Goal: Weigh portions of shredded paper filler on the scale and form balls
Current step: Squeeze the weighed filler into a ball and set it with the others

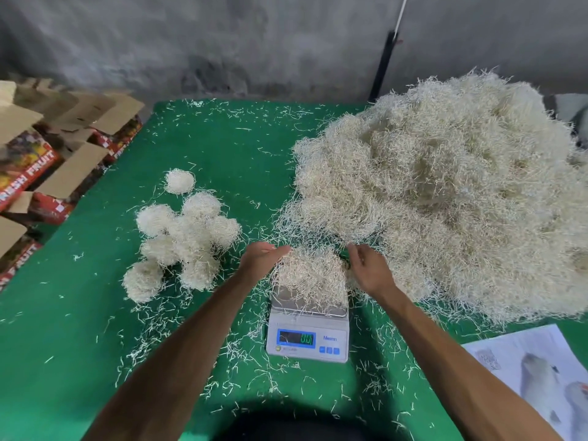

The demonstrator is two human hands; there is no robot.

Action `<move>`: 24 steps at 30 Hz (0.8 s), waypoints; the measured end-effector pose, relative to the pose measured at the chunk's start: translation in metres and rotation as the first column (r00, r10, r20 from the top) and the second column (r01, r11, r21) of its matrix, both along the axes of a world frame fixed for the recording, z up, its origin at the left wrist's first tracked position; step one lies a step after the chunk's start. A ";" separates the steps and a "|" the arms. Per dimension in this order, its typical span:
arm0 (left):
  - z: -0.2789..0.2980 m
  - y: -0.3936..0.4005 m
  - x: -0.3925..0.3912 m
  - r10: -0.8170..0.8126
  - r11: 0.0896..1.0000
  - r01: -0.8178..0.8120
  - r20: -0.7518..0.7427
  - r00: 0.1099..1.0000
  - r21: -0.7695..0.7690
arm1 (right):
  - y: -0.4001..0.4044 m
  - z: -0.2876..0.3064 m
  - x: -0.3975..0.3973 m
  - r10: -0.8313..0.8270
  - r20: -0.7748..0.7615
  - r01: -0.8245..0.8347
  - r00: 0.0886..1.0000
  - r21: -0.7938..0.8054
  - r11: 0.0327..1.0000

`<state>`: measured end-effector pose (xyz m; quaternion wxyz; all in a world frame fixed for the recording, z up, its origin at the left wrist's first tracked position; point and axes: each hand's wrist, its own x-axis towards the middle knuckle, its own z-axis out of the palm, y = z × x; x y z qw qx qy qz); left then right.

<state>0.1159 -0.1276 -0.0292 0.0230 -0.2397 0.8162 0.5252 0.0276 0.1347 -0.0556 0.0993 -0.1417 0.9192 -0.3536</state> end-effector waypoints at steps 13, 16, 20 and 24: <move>0.004 0.010 0.003 0.117 0.993 -0.117 0.023 0.993 -0.009 | -0.006 -0.004 -0.004 0.051 0.011 -0.051 0.999 0.033 0.998; 0.006 0.011 0.006 0.092 0.996 -0.092 0.003 0.996 0.007 | -0.009 -0.003 -0.005 0.048 0.028 -0.049 0.998 0.005 0.999; 0.006 0.012 0.007 0.088 0.996 -0.087 -0.009 0.996 0.022 | -0.008 -0.002 -0.003 0.062 0.046 -0.062 0.997 -0.001 0.998; 0.001 0.011 0.005 0.105 0.994 -0.105 -0.005 0.994 0.026 | -0.009 0.003 0.000 0.061 0.035 -0.062 0.998 0.009 0.998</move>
